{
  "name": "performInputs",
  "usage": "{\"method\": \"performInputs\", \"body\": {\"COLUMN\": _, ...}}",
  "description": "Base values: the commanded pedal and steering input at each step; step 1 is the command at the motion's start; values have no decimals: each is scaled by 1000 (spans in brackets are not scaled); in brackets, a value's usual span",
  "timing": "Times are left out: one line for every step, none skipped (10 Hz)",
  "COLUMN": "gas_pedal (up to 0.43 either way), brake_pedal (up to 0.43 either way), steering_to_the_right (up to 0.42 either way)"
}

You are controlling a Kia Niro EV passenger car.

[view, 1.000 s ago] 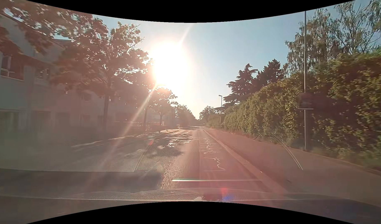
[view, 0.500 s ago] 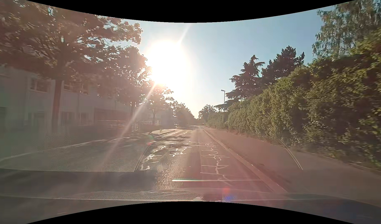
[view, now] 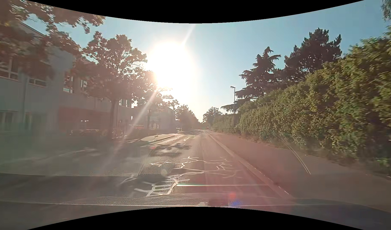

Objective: Follow the waypoints while adhering to traffic rules and regulations

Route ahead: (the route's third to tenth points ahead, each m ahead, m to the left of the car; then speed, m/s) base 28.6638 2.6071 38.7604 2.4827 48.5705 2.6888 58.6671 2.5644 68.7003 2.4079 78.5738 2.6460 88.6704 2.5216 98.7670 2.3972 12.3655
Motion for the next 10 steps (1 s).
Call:
{"method": "performInputs", "body": {"gas_pedal": 98, "brake_pedal": 0, "steering_to_the_right": 4}}
{"method": "performInputs", "body": {"gas_pedal": 98, "brake_pedal": 0, "steering_to_the_right": 2}}
{"method": "performInputs", "body": {"gas_pedal": 98, "brake_pedal": 0, "steering_to_the_right": 2}}
{"method": "performInputs", "body": {"gas_pedal": 98, "brake_pedal": 0, "steering_to_the_right": 1}}
{"method": "performInputs", "body": {"gas_pedal": 98, "brake_pedal": 0, "steering_to_the_right": 1}}
{"method": "performInputs", "body": {"gas_pedal": 98, "brake_pedal": 0, "steering_to_the_right": 1}}
{"method": "performInputs", "body": {"gas_pedal": 98, "brake_pedal": 0, "steering_to_the_right": 1}}
{"method": "performInputs", "body": {"gas_pedal": 98, "brake_pedal": 0, "steering_to_the_right": 1}}
{"method": "performInputs", "body": {"gas_pedal": 98, "brake_pedal": 0, "steering_to_the_right": 1}}
{"method": "performInputs", "body": {"gas_pedal": 98, "brake_pedal": 0, "steering_to_the_right": 1}}
